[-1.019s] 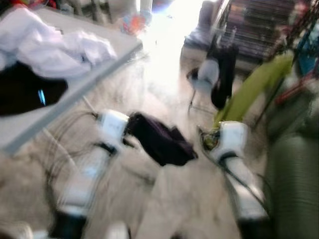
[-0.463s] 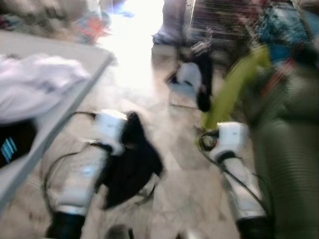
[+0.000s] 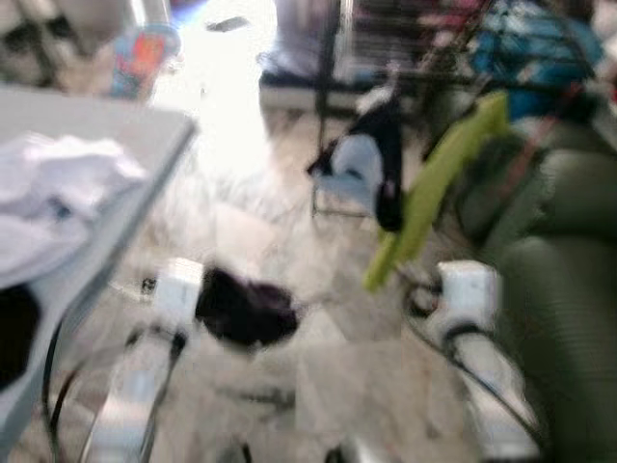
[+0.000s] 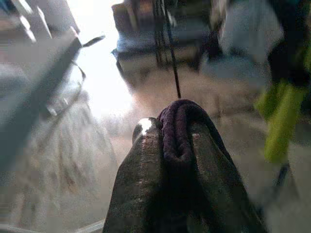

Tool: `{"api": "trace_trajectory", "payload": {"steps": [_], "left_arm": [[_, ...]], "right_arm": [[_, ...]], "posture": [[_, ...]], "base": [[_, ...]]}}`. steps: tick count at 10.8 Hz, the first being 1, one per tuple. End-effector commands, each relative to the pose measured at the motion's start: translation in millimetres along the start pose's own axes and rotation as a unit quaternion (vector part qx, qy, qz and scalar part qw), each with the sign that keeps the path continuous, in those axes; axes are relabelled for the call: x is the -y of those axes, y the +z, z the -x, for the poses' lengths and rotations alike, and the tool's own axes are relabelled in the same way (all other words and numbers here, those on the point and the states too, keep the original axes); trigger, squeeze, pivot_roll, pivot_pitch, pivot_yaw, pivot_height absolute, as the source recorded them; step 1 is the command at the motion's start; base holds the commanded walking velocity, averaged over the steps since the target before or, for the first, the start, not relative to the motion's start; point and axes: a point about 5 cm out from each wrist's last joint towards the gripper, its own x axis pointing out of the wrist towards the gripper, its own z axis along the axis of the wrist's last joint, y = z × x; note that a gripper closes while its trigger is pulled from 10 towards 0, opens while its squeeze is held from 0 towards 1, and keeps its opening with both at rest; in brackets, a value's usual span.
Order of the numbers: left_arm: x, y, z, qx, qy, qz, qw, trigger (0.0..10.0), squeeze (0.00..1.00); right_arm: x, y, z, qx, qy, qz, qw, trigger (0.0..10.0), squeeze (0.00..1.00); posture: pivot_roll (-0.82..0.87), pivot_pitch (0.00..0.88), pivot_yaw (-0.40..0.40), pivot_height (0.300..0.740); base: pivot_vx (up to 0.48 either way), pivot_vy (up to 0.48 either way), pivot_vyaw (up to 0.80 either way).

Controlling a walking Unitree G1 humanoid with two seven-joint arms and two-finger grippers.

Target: Hang hanger

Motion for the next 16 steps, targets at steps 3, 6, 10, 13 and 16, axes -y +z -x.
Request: {"api": "trace_trajectory", "payload": {"steps": [3,6,10,13,16], "left_arm": [[7.7,4.5,1.4,0.012,-0.004,0.0,1.0,10.0,0.0],[8.9,9.0,-3.8,0.017,-0.008,0.012,1.0,10.0,0.0],[9.1,9.4,-5.3,0.018,-0.015,0.014,1.0,10.0,0.0],[10.6,10.0,-8.9,0.017,-0.016,0.024,0.999,10.0,0.0],[11.9,11.8,-9.6,0.023,-0.031,0.035,0.999,10.0,0.0]], "right_arm": [[11.4,-2.9,5.9,-0.01,-0.014,0.009,1.0,10.0,0.0],[8.8,-1.7,4.8,-0.01,-0.013,0.011,1.0,10.0,0.0],[8.4,-1.1,3.9,-0.009,-0.017,0.008,1.0,10.0,0.0],[9.7,-1.0,2.5,-0.01,-0.019,0.007,1.0,10.0,0.0],[9.6,-0.5,0.8,-0.009,-0.019,0.008,1.0,10.0,0.0]], "posture": [[-0.01,0.051,-0.025,0.74],[-0.01,0.053,-0.025,0.74],[-0.02,0.056,-0.021,0.74],[-0.02,0.053,-0.022,0.74],[-0.02,0.049,-0.022,0.74]], "base": [[0.0,0.0,0.0],[0.0,-0.145,0.0],[0.0,-0.436,0.0],[0.0,-0.104,0.0],[0.0,0.258,0.0]]}}
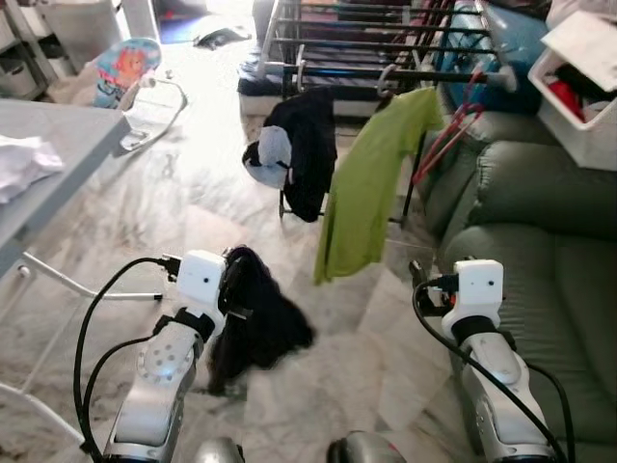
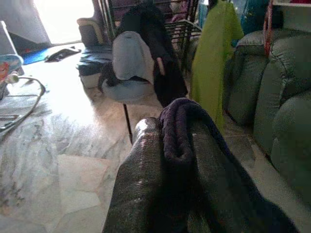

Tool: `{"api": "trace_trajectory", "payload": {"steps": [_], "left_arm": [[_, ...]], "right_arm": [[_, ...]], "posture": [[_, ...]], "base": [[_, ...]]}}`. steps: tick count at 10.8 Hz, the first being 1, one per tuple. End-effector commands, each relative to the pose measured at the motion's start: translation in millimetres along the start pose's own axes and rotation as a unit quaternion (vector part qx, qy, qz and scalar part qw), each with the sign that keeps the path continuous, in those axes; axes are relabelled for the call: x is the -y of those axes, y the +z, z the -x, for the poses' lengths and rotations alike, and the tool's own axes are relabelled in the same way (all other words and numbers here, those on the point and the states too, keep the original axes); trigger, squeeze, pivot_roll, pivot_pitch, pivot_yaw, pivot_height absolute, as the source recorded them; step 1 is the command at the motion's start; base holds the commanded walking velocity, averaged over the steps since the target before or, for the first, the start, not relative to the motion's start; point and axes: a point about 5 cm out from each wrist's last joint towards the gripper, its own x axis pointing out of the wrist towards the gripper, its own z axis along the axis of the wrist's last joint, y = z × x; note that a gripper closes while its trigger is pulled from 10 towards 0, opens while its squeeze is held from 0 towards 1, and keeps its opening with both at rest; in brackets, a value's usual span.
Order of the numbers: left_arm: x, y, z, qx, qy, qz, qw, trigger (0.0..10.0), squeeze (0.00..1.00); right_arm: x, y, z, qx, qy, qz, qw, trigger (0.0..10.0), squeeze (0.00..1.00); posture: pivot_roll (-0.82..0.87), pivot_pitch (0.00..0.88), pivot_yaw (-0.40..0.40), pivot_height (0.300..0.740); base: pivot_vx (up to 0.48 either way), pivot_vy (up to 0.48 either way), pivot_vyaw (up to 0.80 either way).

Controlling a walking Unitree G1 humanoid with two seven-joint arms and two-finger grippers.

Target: Hang hanger

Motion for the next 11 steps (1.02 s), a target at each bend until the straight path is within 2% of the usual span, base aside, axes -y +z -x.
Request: {"api": "trace_trajectory", "payload": {"steps": [1,2,5,11], "left_arm": [[-6.7,8.7,-1.8,0.018,0.0,-0.006,1.0,10.0,0.0],[-6.6,9.1,-2.4,0.018,-0.002,-0.004,1.0,10.0,0.0],[-3.7,14.2,-4.3,0.03,-0.013,-0.012,0.999,10.0,0.0],[4.5,19.9,-7.5,0.042,-0.026,-0.007,0.999,10.0,0.0]], "right_arm": [[-4.2,3.9,-3.3,0.005,0.004,-0.001,1.0,10.0,0.0],[-4.1,4.1,-3.8,0.005,0.004,-0.001,1.0,10.0,0.0],[-4.7,5.4,-5.3,0.008,0.004,-0.001,1.0,10.0,0.0],[-6.0,5.9,-6.5,0.01,0.002,-0.003,1.0,10.0,0.0]], "posture": [[-0.02,0.045,-0.023,0.74],[-0.02,0.045,-0.023,0.74],[-0.02,0.044,-0.023,0.74],[-0.02,0.046,-0.017,0.74]], "base": [[0.0,0.428,0.0],[0.0,0.431,0.0],[0.349,0.323,-0.67],[0.48,0.0,0.0]]}}
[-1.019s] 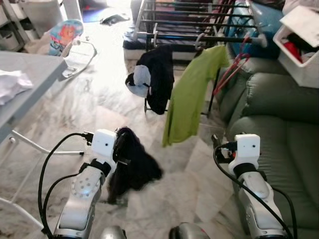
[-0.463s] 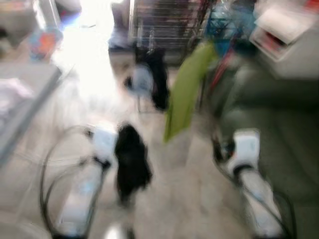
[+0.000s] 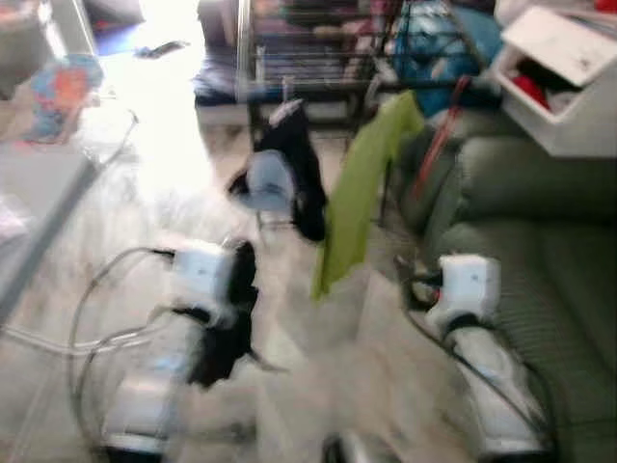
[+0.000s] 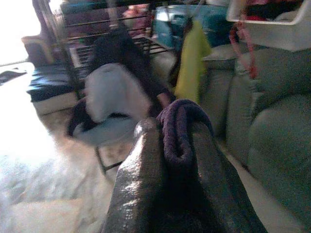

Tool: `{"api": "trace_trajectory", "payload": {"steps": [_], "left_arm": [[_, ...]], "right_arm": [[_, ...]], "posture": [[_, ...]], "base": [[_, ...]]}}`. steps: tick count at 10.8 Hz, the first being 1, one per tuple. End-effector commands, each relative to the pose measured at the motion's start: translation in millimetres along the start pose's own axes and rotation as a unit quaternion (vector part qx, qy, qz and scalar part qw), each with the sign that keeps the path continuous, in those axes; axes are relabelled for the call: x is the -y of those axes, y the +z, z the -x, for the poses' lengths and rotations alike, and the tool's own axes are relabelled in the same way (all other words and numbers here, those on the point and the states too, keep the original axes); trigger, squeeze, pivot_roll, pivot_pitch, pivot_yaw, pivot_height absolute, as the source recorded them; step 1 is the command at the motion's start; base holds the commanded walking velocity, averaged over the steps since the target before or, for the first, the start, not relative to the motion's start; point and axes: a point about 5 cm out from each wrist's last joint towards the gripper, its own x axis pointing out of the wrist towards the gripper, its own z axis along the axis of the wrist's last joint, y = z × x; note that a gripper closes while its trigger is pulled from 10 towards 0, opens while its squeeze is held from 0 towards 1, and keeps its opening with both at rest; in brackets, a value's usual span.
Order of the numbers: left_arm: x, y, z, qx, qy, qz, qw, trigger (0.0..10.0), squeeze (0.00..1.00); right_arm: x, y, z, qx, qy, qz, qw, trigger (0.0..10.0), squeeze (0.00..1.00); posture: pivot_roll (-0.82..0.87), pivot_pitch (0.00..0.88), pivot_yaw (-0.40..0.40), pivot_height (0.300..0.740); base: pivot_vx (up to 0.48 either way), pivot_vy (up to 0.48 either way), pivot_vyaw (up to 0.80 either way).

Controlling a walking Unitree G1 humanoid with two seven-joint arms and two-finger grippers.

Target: Hang hanger

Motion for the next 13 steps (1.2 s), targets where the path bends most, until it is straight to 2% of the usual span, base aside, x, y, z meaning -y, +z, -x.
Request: {"api": "trace_trajectory", "payload": {"steps": [1,4,8,10,13], "left_arm": [[-10.2,9.4,1.8,0.018,0.014,-0.016,1.0,10.0,0.0],[-9.8,9.4,0.8,0.016,0.015,-0.011,1.0,10.0,0.0],[-8.7,7.8,0.4,0.009,0.015,0.004,1.0,10.0,0.0],[-9.1,9.6,0.2,0.015,0.016,-0.005,1.0,10.0,0.0],[-8.3,9.2,0.4,0.012,0.014,-0.004,1.0,10.0,0.0]], "right_arm": [[-7.3,6.7,-2.8,0.014,0.008,-0.003,1.0,10.0,0.0],[-6.7,8.3,-5.0,0.018,0.007,0.0,1.0,10.0,0.0],[-5.1,10.4,-7.9,0.023,0.002,0.008,1.0,10.0,0.0],[-4.0,11.5,-8.7,0.026,-0.004,0.013,1.0,10.0,0.0],[-1.6,13.3,-13.6,0.028,-0.012,0.021,0.999,10.0,0.0]], "posture": [[-0.02,0.046,-0.016,0.74],[-0.02,0.045,-0.017,0.74],[-0.02,0.044,-0.018,0.74],[-0.02,0.048,-0.017,0.74],[-0.02,0.051,-0.016,0.74]], "base": [[0.48,0.0,0.0],[0.466,0.0,0.0],[0.447,0.0,-0.45],[0.409,0.249,0.0],[0.185,0.0,0.0]]}}
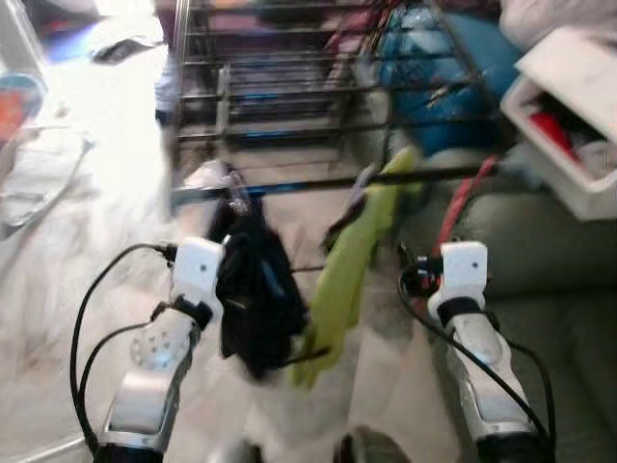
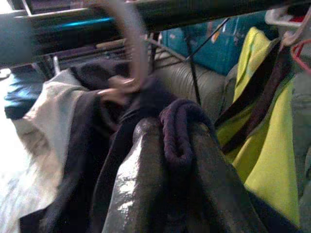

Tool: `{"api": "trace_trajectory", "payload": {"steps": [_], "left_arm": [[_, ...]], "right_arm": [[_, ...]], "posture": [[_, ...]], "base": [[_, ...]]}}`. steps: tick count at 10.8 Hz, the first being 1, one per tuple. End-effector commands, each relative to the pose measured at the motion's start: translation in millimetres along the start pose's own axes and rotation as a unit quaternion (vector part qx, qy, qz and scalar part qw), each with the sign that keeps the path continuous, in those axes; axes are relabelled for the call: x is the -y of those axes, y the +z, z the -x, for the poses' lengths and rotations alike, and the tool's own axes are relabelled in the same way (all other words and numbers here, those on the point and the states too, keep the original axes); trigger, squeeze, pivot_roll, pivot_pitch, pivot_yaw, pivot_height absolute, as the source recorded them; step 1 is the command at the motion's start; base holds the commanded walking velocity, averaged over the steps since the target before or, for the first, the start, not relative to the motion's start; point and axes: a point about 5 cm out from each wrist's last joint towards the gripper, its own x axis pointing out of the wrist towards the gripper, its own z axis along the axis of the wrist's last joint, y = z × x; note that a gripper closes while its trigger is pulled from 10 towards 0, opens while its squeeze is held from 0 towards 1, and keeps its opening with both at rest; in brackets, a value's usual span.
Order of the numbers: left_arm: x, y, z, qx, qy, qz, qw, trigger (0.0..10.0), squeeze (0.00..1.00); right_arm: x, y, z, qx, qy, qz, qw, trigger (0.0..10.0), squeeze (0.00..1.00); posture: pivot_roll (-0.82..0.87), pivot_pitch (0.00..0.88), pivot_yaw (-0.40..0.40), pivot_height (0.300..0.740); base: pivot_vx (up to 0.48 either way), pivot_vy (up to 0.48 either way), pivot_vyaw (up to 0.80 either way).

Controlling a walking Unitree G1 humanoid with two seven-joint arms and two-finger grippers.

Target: Hang hanger

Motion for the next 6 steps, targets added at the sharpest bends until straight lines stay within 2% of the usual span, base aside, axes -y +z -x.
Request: {"api": "trace_trajectory", "payload": {"steps": [1,4,6], "left_arm": [[5.0,5.2,-1.3,0.013,-0.007,0.002,1.0,10.0,0.0],[6.3,5.4,-1.0,0.013,-0.011,0.005,1.0,10.0,0.0],[7.6,5.0,-1.2,0.012,-0.014,0.006,1.0,10.0,0.0]], "right_arm": [[6.1,-4.8,0.5,-0.01,-0.015,0.004,1.0,10.0,0.0],[13.0,-0.6,-7.2,-0.009,-0.061,0.036,0.997,10.0,0.0],[4.7,-3.5,-10.8,-0.03,-0.064,0.026,0.997,10.0,0.0]], "posture": [[-0.02,0.051,-0.016,0.74],[-0.02,0.057,-0.014,0.74],[-0.02,0.061,-0.013,0.74]], "base": [[0.0,0.0,0.0],[0.0,0.0,0.0],[0.0,0.0,0.0]]}}
